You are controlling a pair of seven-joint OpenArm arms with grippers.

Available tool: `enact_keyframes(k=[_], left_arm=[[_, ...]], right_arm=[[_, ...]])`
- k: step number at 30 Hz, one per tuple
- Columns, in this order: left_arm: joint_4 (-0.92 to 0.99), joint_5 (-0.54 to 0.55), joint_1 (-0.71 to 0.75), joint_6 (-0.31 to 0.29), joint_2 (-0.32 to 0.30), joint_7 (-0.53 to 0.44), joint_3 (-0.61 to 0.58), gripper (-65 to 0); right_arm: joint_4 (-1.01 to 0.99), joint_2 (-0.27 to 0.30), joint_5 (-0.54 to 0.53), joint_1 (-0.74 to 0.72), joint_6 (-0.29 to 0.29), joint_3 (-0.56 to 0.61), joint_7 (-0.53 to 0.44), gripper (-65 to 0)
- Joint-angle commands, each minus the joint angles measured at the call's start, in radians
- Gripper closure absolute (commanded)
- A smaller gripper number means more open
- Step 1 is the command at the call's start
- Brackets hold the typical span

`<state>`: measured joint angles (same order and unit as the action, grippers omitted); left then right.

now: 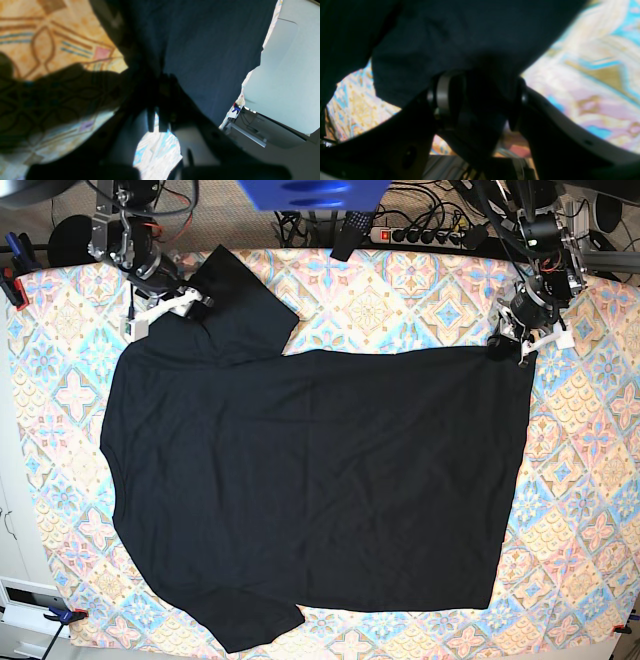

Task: Fold the T-shirt properly
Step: 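Pull both held shirt edges back toward the robot to straighten it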

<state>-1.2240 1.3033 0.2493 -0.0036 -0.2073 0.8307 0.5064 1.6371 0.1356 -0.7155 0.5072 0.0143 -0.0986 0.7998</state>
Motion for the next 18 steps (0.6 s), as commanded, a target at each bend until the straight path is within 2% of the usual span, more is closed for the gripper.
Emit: enact_keyframes(k=[1, 7, 10, 18], left_arm=[[-0.013, 0.0, -0.001, 0.0, -0.01, 0.005, 0.005, -0.1], [-0.013, 0.0, 0.002, 0.0, -0.01, 0.005, 0.004, 0.0], [-0.013, 0.0, 0.008, 0.0, -0.013, 0.025, 0.007, 0.0], [-0.015, 0.002, 0.077, 0.0, -0.016, 0.048, 0.01, 0.0]], right_arm=[[0.002, 0.0, -0.013, 0.009, 0.005, 0.007, 0.039, -28.5], [0.002, -0.001, -0.013, 0.009, 0.005, 0.003, 0.037, -13.1], [0.002, 0.0, -0.013, 0.011, 0.005, -0.026, 0.037, -1.3], [0.074, 0.003, -0.013, 0.074, 0.005, -0.128, 0.043, 0.0]])
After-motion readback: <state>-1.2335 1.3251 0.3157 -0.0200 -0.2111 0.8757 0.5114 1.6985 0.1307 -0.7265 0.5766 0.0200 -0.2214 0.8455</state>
